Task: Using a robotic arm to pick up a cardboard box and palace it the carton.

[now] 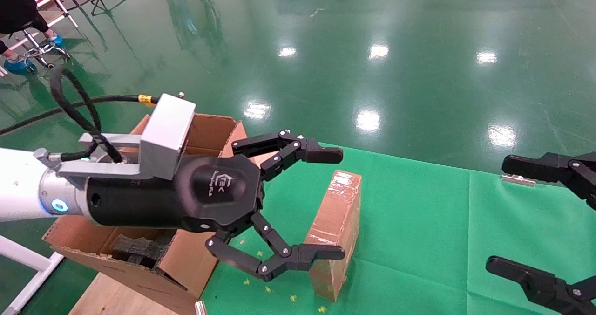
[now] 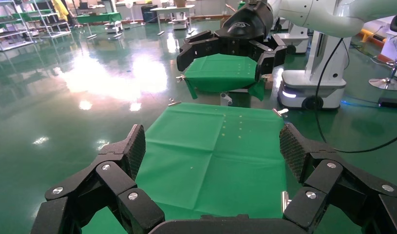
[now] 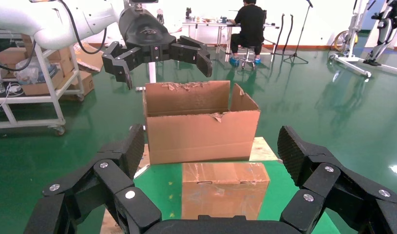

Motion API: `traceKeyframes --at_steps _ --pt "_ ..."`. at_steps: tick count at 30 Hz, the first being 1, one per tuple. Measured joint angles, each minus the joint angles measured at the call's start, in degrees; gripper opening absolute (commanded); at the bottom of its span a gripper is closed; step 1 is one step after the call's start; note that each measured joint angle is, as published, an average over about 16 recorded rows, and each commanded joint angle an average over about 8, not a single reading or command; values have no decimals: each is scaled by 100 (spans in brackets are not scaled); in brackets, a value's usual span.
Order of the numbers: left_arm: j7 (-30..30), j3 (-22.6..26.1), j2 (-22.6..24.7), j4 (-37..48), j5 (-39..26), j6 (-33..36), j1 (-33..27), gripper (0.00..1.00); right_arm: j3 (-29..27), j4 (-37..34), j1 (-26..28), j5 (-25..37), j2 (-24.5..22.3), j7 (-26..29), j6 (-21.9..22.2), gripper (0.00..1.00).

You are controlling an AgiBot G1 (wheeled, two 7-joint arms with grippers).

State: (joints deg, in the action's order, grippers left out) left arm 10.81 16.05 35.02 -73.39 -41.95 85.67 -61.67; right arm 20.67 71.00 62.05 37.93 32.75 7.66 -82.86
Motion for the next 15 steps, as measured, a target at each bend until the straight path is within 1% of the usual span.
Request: traceKeyframes --at_steps 12,13,15 --pt "0 0 0 0 0 0 0 100 0 0 0 0 0 0 0 100" --pt "0 0 0 0 0 0 0 100 0 0 0 0 0 0 0 94" --pt "0 0 0 0 0 0 0 100 0 0 0 0 0 0 0 69"
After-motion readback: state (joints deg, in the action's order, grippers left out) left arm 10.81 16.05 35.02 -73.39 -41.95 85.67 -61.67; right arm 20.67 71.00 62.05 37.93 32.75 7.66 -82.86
